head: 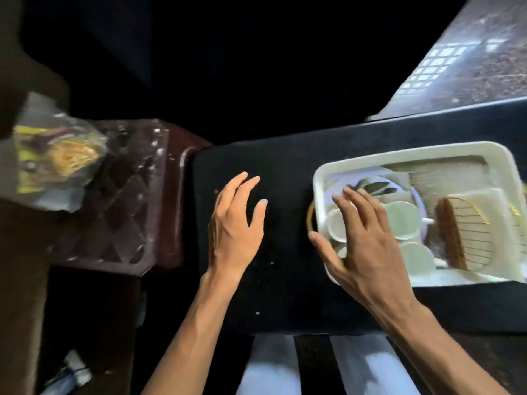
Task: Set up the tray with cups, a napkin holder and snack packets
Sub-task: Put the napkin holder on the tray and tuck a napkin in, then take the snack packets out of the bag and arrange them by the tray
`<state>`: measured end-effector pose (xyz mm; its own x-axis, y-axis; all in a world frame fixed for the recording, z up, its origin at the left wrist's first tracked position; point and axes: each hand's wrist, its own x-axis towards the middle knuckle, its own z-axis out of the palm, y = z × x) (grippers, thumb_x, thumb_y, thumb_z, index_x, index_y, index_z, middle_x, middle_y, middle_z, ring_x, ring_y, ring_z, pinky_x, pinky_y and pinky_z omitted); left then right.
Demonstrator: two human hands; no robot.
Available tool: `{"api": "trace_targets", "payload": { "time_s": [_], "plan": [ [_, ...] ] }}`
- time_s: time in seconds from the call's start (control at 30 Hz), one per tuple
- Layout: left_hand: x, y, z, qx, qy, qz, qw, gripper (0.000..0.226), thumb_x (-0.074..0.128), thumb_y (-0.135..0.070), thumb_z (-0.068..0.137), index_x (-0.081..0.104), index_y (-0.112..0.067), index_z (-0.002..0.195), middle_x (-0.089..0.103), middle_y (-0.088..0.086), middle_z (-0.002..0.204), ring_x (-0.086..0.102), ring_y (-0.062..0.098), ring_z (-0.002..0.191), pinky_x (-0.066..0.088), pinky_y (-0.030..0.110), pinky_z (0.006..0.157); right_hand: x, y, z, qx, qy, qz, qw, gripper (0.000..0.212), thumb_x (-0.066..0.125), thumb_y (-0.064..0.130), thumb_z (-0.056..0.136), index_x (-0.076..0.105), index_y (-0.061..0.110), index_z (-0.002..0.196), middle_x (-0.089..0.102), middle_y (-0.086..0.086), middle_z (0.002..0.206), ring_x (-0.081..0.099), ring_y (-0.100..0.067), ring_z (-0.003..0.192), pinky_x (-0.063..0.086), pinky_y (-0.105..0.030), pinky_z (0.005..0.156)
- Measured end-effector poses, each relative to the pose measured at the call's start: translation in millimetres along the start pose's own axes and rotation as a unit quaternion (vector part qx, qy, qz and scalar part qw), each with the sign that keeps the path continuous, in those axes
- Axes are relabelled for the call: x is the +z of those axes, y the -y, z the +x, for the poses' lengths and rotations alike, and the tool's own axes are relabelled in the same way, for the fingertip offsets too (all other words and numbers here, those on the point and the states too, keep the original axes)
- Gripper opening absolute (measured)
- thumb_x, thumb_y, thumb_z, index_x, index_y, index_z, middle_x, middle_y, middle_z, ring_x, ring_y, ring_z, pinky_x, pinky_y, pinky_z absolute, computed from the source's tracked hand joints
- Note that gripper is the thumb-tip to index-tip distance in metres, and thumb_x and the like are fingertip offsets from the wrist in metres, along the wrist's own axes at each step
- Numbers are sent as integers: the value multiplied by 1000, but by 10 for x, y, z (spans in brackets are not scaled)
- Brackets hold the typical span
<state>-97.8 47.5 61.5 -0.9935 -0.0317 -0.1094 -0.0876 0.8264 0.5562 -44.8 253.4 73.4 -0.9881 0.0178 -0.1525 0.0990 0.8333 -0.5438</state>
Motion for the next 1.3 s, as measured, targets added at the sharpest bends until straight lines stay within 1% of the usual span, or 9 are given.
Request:
{"api": "trace_targets", "payload": {
  "time_s": [0.07, 0.3, 0.5, 0.73, 0.87, 1.0, 1.07, 1.2, 1.3],
  "plan": [
    [-245, 350, -7, -26, -11, 33, 999, 47, 63, -27, 99, 55, -18, 144, 47, 3, 157, 42, 22, 146, 28, 22, 116, 241, 276, 88, -19, 43, -46, 998, 80, 59, 59, 88, 44, 8, 147, 38, -13, 157, 24, -30, 151, 29, -44, 121],
    [-998, 1440, 21, -62, -60, 145, 986, 60, 58, -42, 99, 47, -14, 151, 37, 16, 164, 30, 35, 154, 29, 58, 122, 959, 1249, 409, -74, 108, -142, 981, 95, 29, 76, 88, 23, 11, 158, 11, -12, 168, -2, -28, 156, 24, -56, 120],
    [-1666, 2292, 247, -155, -123, 192, 961, 66, 54, -48, 100, 38, -18, 156, 27, 16, 168, 24, 36, 156, 24, 56, 123, 1376, 2071, 631, -111, 126, -165, 972, 101, 13, 82, 87, 5, 13, 160, -7, -9, 168, -17, -28, 154, 14, -59, 122],
    [-2401, 3240, 759, -337, -322, -29, 884, 85, 60, -46, 97, 18, -8, 161, 21, 29, 165, 21, 40, 155, 18, 41, 123, 1755, 2782, 764, -157, 128, -153, 967, 101, 10, 84, 86, -5, 17, 160, -15, -7, 167, -21, -27, 153, 8, -59, 123],
    [-2659, 3734, 1100, -420, -332, -206, 819, 93, 62, -56, 92, 16, -12, 161, 34, 13, 164, 38, 29, 149, 32, 44, 122, 1868, 2956, 778, -172, 127, -155, 965, 99, 16, 83, 89, -2, 17, 160, -11, -8, 168, -18, -28, 154, 10, -58, 123],
    [-2681, 3851, 1267, -396, -368, -408, 736, 79, 71, -40, 93, 28, -14, 155, 68, 5, 130, 74, 10, 98, 61, 34, 89, 1863, 2985, 732, -172, 124, -131, 968, 94, 25, 77, 92, 4, 15, 160, -4, -9, 169, -14, -27, 155, 13, -56, 123],
    [-2675, 3806, 1275, -379, -383, -464, 703, 71, 75, -34, 91, 39, -10, 147, 75, 6, 114, 74, 7, 76, 64, 30, 77, 1795, 2981, 688, -177, 123, -106, 971, 92, 35, 71, 93, 9, 13, 160, 3, -10, 169, -9, -26, 155, 16, -54, 124],
    [-2700, 3516, 1135, -330, -384, -438, 743, 28, 71, -22, 95, 70, -1, 113, 70, -2, 75, 62, 0, 54, 55, 21, 59, 1520, 3002, 568, -173, 103, -1, 980, 85, 57, 45, 93, 20, 3, 156, 22, -13, 164, 7, -26, 155, 17, -45, 125],
    [-2747, 3061, 885, -234, -391, -327, 828, 21, 66, -25, 98, 76, -9, 91, 67, -4, 63, 57, -3, 52, 50, 24, 59, 1223, 3041, 401, -106, 84, 134, 982, 72, 66, 31, 92, 30, 11, 152, 39, -2, 154, 32, -21, 147, 32, -36, 118]
  ]
}}
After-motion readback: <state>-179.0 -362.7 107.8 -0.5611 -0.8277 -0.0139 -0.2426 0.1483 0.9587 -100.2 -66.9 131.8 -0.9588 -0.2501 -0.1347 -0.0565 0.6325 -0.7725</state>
